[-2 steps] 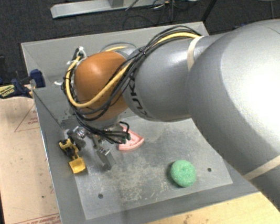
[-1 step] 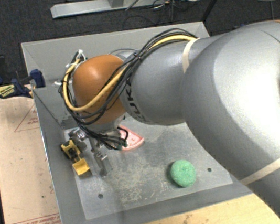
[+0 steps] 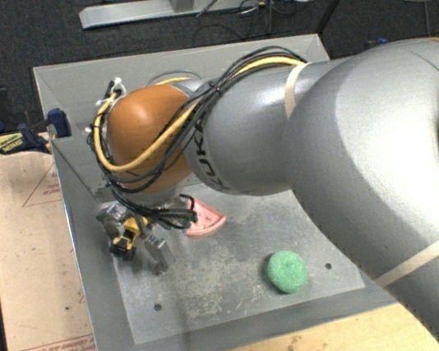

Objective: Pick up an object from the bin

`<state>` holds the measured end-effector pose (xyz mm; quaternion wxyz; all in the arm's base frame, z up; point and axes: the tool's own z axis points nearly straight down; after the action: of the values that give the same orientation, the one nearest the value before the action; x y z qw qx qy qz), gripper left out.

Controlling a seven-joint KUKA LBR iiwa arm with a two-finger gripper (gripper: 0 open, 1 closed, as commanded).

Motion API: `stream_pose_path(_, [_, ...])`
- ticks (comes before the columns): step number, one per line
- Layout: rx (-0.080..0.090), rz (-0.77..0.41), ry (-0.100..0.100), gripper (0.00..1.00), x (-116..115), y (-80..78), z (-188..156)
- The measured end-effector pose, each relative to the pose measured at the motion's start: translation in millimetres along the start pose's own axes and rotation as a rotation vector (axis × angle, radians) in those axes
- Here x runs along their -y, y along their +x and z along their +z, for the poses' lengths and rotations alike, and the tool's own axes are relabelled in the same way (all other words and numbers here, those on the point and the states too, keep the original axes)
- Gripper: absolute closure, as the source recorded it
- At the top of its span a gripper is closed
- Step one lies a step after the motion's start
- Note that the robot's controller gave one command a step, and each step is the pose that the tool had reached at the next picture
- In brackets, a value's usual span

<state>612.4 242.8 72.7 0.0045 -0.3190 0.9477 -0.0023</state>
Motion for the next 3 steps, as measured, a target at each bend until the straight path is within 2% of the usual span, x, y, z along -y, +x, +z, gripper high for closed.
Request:
stream_pose_path(1, [-0.003,-0.167,-0.009,1.00,-14,2.5,2])
stream_pose_path(2, [-0.003,-0.167,-0.009,1.00,-14,2.6,2])
stream_pose_path(3, [-0.004,-0.231,-0.010,1.00,-29,33.3,-1])
